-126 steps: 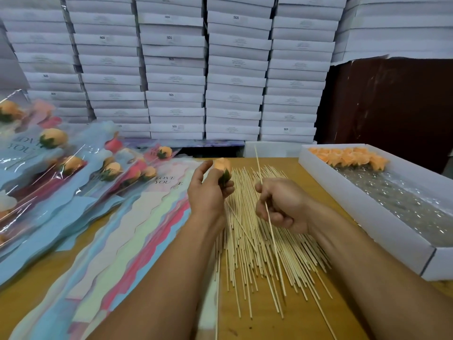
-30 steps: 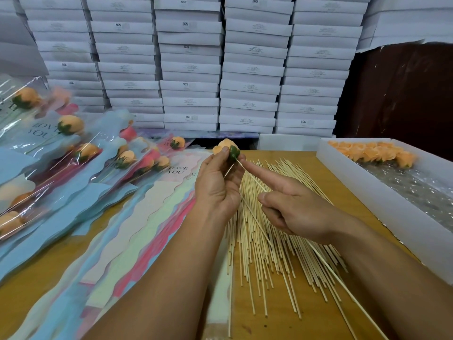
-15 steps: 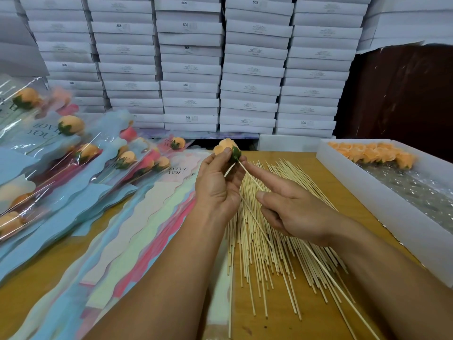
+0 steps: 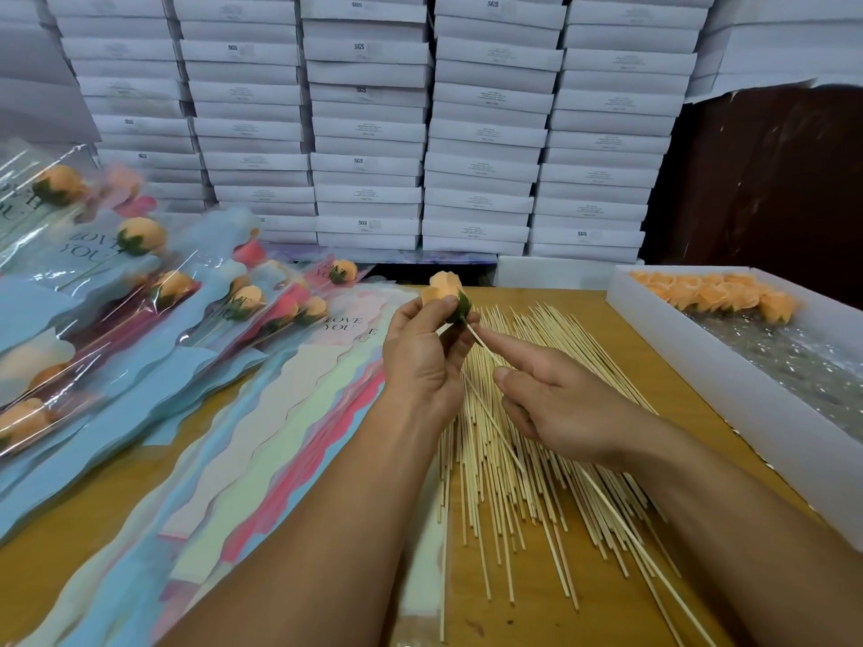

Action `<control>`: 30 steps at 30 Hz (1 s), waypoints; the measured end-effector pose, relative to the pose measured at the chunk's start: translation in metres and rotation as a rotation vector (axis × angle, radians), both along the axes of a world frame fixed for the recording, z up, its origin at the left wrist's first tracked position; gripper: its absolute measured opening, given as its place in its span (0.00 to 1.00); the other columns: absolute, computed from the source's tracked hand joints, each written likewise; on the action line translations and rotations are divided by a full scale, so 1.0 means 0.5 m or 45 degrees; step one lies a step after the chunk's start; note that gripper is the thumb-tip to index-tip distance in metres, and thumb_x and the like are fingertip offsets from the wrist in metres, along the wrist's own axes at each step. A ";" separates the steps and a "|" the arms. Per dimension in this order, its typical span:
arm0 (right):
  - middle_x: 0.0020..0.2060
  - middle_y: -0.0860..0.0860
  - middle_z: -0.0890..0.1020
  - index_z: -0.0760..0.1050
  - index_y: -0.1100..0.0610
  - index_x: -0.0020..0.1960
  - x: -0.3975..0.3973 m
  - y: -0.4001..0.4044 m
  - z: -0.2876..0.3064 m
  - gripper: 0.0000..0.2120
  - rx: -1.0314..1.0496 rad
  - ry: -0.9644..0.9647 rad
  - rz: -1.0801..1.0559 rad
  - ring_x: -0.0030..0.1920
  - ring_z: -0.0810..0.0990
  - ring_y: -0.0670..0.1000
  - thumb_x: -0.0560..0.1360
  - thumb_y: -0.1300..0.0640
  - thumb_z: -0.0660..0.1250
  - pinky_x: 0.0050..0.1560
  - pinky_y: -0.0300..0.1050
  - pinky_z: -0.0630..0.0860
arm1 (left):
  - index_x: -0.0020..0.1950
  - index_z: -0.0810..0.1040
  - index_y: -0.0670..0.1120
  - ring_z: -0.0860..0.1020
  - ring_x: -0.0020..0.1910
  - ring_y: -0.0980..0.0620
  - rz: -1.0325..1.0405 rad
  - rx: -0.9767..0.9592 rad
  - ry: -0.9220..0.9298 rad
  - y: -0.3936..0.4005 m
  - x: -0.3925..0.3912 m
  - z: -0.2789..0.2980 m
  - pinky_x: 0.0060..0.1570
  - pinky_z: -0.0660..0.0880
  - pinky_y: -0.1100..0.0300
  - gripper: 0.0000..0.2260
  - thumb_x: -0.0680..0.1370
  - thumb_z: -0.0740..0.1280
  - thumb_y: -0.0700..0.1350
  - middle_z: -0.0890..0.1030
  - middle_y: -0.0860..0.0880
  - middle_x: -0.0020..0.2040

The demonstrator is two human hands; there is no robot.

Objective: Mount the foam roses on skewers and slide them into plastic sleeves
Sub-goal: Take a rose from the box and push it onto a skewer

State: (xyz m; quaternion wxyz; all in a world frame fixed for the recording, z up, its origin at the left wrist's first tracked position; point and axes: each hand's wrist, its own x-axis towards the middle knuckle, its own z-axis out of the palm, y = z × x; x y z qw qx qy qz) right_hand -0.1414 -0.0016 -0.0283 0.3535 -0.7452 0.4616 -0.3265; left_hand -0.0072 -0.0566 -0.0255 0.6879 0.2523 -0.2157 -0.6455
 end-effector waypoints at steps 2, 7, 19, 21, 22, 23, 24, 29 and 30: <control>0.24 0.46 0.69 0.55 0.38 0.79 0.001 -0.004 -0.004 0.25 -0.015 0.019 -0.027 0.25 0.68 0.43 0.86 0.57 0.52 0.28 0.37 0.68 | 0.60 0.73 0.40 0.81 0.35 0.47 0.004 0.019 0.004 -0.001 -0.001 -0.003 0.36 0.80 0.59 0.12 0.78 0.67 0.32 0.81 0.39 0.46; 0.23 0.46 0.70 0.68 0.40 0.71 -0.010 -0.012 -0.005 0.18 -0.011 0.005 -0.071 0.24 0.67 0.43 0.86 0.56 0.52 0.27 0.37 0.66 | 0.69 0.69 0.40 0.81 0.40 0.46 0.043 0.094 -0.235 -0.001 -0.009 -0.011 0.39 0.81 0.58 0.20 0.80 0.69 0.43 0.80 0.37 0.55; 0.22 0.46 0.67 0.71 0.46 0.68 -0.020 -0.024 -0.009 0.15 -0.010 -0.160 -0.234 0.23 0.64 0.43 0.86 0.56 0.53 0.24 0.36 0.63 | 0.45 0.67 0.44 0.74 0.44 0.46 0.019 0.292 -1.249 -0.004 -0.019 0.035 0.56 0.77 0.49 0.05 0.80 0.61 0.39 0.73 0.45 0.44; 0.22 0.45 0.67 0.71 0.45 0.68 -0.021 -0.025 -0.010 0.15 -0.009 -0.159 -0.233 0.23 0.64 0.43 0.86 0.56 0.53 0.25 0.35 0.63 | 0.52 0.69 0.41 0.72 0.41 0.48 0.051 0.227 -1.418 -0.027 0.017 0.044 0.48 0.77 0.52 0.03 0.79 0.60 0.36 0.73 0.44 0.43; 0.22 0.45 0.67 0.71 0.45 0.67 -0.021 -0.025 -0.010 0.14 -0.008 -0.156 -0.231 0.23 0.65 0.43 0.86 0.56 0.53 0.25 0.35 0.64 | 0.51 0.70 0.41 0.71 0.38 0.49 0.081 0.178 -1.546 -0.041 0.042 0.048 0.41 0.75 0.55 0.03 0.79 0.59 0.34 0.72 0.44 0.41; 0.22 0.45 0.68 0.71 0.44 0.67 -0.022 -0.025 -0.009 0.14 -0.005 -0.155 -0.229 0.23 0.65 0.43 0.86 0.56 0.53 0.25 0.35 0.64 | 0.48 0.71 0.40 0.70 0.35 0.49 0.120 0.127 -1.709 -0.053 0.072 0.053 0.36 0.71 0.57 0.04 0.78 0.59 0.33 0.72 0.44 0.39; 0.22 0.45 0.68 0.71 0.44 0.67 -0.023 -0.026 -0.009 0.14 -0.001 -0.156 -0.226 0.23 0.65 0.43 0.86 0.56 0.53 0.25 0.35 0.64 | 0.45 0.73 0.40 0.70 0.34 0.49 0.165 0.075 -1.889 -0.064 0.103 0.057 0.34 0.70 0.58 0.06 0.78 0.58 0.32 0.73 0.44 0.39; 0.23 0.47 0.68 0.71 0.45 0.68 -0.024 -0.027 -0.011 0.15 0.014 -0.146 -0.224 0.24 0.65 0.43 0.86 0.56 0.52 0.25 0.35 0.64 | 0.69 0.74 0.39 0.77 0.62 0.40 0.251 -0.055 -2.562 -0.091 0.232 0.035 0.62 0.74 0.50 0.19 0.79 0.57 0.30 0.78 0.39 0.66; 0.24 0.46 0.68 0.70 0.44 0.68 -0.023 -0.028 -0.011 0.15 0.014 -0.135 -0.225 0.24 0.65 0.44 0.86 0.56 0.52 0.25 0.35 0.64 | 0.71 0.71 0.39 0.74 0.65 0.40 0.202 -0.074 -2.632 -0.096 0.249 0.024 0.64 0.72 0.50 0.20 0.80 0.57 0.31 0.75 0.38 0.69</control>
